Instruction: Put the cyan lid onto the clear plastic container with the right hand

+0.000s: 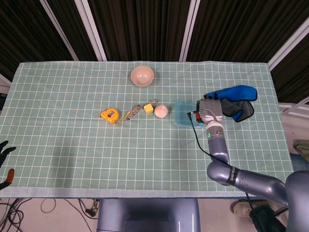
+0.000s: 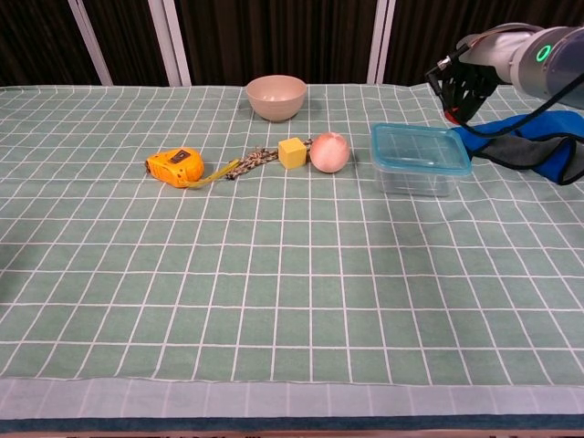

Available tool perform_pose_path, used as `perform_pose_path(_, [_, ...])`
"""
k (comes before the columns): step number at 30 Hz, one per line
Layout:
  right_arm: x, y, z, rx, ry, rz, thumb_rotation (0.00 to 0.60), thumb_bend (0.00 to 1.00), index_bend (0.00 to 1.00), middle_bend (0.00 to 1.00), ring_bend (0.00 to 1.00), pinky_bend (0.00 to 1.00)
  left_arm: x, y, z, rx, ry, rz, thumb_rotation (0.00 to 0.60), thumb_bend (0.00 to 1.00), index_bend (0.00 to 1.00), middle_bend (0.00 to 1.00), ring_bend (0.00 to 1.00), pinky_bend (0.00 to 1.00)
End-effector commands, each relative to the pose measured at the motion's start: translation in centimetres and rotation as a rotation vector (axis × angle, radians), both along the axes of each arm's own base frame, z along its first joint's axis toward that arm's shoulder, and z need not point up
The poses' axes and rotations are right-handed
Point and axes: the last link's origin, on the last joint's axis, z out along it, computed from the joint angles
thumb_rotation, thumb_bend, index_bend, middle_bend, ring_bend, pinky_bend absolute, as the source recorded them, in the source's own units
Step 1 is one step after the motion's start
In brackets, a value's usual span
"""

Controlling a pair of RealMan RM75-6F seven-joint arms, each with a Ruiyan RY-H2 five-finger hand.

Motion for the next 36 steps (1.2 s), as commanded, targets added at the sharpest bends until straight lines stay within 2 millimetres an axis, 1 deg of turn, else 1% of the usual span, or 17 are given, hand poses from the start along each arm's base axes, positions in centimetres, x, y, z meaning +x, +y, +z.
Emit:
perform_pose_path(1, [-0.8, 0.9, 0.1, 0.006, 0.039, 0.009, 0.600, 0.50, 0.69, 0.45, 0.21, 0.00, 0.0, 0.0, 0.0, -0.001, 0.000, 0.000, 0.600, 0.52, 0.16, 0.00, 0.00, 0.00])
perform_pose_path(6, [-1.6, 1.5, -0.7, 0.018, 0.046, -0.002, 0.600, 0.50, 0.69, 0.43, 0.21, 0.00, 0.0, 0.0, 0.0, -0.003, -0.001, 0.001, 0.600, 0.52, 0.16, 0.00, 0.00, 0.00])
perform_pose_path(11, [-1.6, 1.0, -1.5, 0.016, 0.039, 0.000, 0.600, 0.50, 0.70, 0.42, 0.21, 0.00, 0.0, 0.0, 0.0, -0.002, -0.001, 0.000, 0.600, 0.52, 0.16, 0.00, 0.00, 0.00])
perform_pose_path(15, [-1.1, 0.0, -1.5, -0.017, 0.059, 0.025, 0.600, 0.50, 0.70, 0.41, 0.21, 0.00, 0.0, 0.0, 0.0, -0.002, 0.001, -0.001, 0.600, 0.52, 0.16, 0.00, 0.00, 0.00])
perform_pose_path(22, [-0.6, -1.8, -1.6, -0.041, 0.060, 0.016, 0.600, 0.50, 0.70, 0.39, 0.21, 0.00, 0.0, 0.0, 0.0, 0.000, 0.001, 0.005, 0.600, 0.52, 0.16, 0.00, 0.00, 0.00])
perform_pose_path(25, [-0.7, -2.6, -1.9, -0.041, 0.056, 0.006, 0.600, 0.50, 0.70, 0.37, 0.21, 0.00, 0.0, 0.0, 0.0, 0.002, 0.002, 0.006, 0.600, 0.52, 0.16, 0.00, 0.00, 0.00])
perform_pose_path(30, [-1.1, -4.0, -2.4, -0.049, 0.057, -0.005, 0.600, 0.50, 0.70, 0.31, 0.19, 0.00, -0.1, 0.0, 0.0, 0.007, 0.002, 0.011, 0.600, 0.52, 0.17, 0.00, 0.00, 0.00])
perform_pose_path(36, [-1.7, -5.3, -3.1, -0.053, 0.053, -0.017, 0.600, 0.50, 0.70, 0.28, 0.19, 0.00, -0.1, 0.1, -0.1, 0.008, 0.005, 0.019, 0.600, 0.52, 0.17, 0.00, 0.00, 0.00])
